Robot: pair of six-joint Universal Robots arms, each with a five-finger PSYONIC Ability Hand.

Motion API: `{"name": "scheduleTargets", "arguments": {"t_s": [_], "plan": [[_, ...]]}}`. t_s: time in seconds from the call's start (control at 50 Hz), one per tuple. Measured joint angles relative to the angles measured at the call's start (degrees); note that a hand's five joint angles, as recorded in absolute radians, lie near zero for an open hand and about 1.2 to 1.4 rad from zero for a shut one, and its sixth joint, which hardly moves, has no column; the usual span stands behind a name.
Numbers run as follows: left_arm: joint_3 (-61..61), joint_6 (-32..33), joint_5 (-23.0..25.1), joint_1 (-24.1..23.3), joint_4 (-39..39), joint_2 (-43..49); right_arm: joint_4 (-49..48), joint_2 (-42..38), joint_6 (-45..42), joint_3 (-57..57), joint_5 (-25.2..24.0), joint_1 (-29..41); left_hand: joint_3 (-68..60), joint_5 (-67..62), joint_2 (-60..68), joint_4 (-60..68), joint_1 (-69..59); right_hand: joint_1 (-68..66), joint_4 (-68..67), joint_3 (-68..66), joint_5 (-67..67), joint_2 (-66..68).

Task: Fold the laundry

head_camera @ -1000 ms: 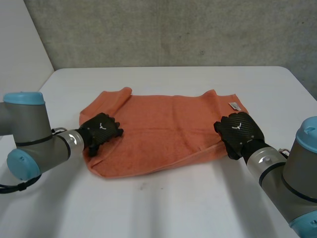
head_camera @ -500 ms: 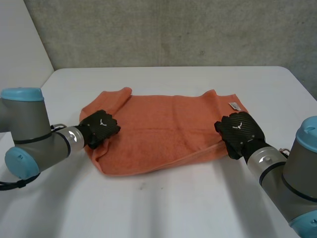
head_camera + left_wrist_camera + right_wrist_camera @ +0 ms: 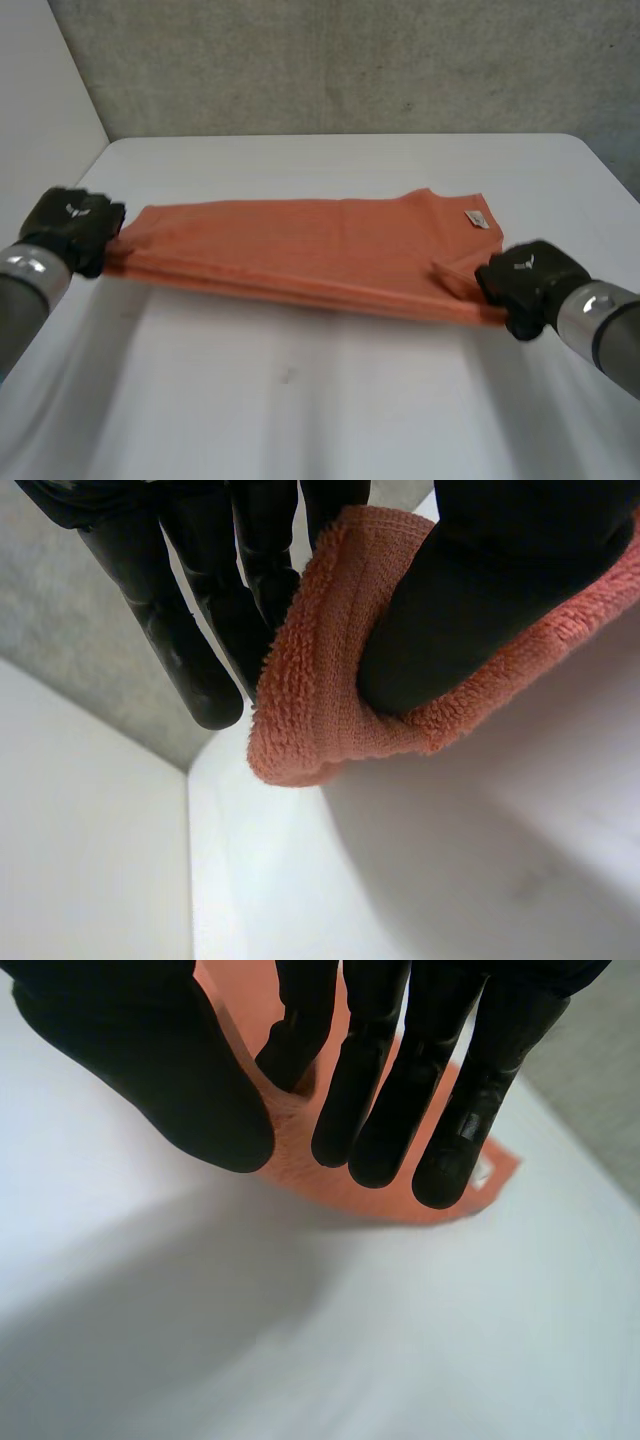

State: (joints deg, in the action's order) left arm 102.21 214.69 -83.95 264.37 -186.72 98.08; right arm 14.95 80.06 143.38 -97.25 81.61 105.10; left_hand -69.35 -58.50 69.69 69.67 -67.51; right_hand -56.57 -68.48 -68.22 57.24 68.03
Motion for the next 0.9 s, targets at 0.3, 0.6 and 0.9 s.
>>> {"name": "scheduleTargets", "arguments": {"t_s": [0.3,0.6,0.9], "plan": [[9.8,-4.3,-0.9,1.8,12.0,-3.4,3.9,-3.2,-14.4,-5.3,0.4,0.4,-0.2,-0.1,0.1,0.0,-0.2,-0.1,0.0,0.0,0.2,0.0],[-26.8,-9.6,-7.0,-6.8,-11.4,10.9,-18.5,-12.9,-6.3,31.2,10.1,4.7,-0.3,-0.1,0.1,0.0,-0.5,-0.1,0.0,0.0,0.2,0.0],[-29.2,-16.0,-10.6,-7.3,-31.5,9.3,-34.0,-4.0,-0.7,28.5,11.4,5.8,-0.3,-0.5,0.1,0.0,-0.5,-0.1,0.0,0.0,0.3,0.0]]}}
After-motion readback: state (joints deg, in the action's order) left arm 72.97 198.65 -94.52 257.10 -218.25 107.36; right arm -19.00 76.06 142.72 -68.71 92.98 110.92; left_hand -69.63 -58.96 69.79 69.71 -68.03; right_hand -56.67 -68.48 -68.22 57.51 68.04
